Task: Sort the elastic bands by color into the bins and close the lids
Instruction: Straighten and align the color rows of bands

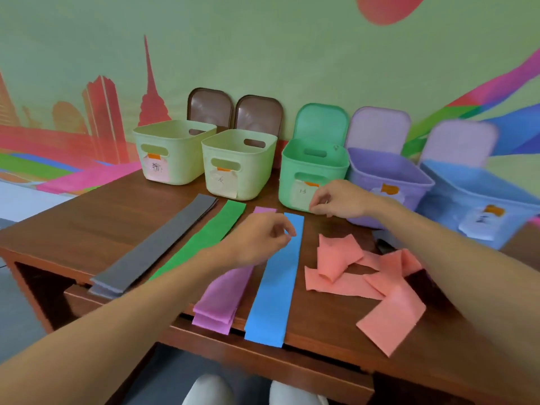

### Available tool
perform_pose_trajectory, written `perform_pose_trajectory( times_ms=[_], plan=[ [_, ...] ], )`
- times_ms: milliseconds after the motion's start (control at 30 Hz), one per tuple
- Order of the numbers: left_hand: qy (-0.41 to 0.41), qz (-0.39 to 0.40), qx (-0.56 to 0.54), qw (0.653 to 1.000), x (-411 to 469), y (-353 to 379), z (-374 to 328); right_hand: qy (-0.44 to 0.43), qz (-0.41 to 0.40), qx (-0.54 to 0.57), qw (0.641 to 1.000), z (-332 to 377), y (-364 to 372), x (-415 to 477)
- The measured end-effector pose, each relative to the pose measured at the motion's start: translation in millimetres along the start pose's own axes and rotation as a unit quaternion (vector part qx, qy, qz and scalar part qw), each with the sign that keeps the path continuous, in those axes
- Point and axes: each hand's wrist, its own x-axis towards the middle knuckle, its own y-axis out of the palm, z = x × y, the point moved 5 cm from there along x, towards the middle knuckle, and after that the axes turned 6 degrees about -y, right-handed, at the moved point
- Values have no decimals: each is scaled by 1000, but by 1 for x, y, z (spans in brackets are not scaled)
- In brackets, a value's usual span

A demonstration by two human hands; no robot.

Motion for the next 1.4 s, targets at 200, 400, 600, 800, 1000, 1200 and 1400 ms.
perform_pose_trajectory(
  times_ms=[200, 400, 600, 800, 1000, 1200, 1400],
  plan=[
    [8, 46, -37, 998, 18, 60, -30, 57, -37, 63, 996, -57, -1, -59],
    [-22, 19, -10, 1000, 39, 82, -42, 59, -64, 85, 993, -92, 15, -92],
    [-30, 71, 41, 996, 50, 98, -50, 51, -44, 125, 990, -104, 18, -99],
    [32, 88, 131, 987, 47, 108, -71, 38, -7, 101, 994, -100, 19, -98],
    [108, 91, 217, 966, 46, 121, -84, 36, -4, 90, 995, -99, 17, -102],
    [134, 34, 192, 972, 49, 114, -88, 38, -24, 111, 993, -97, 8, -103],
    [23, -3, 28, 999, 63, 90, -89, 32, -105, 163, 981, -89, -20, -110]
  ],
)
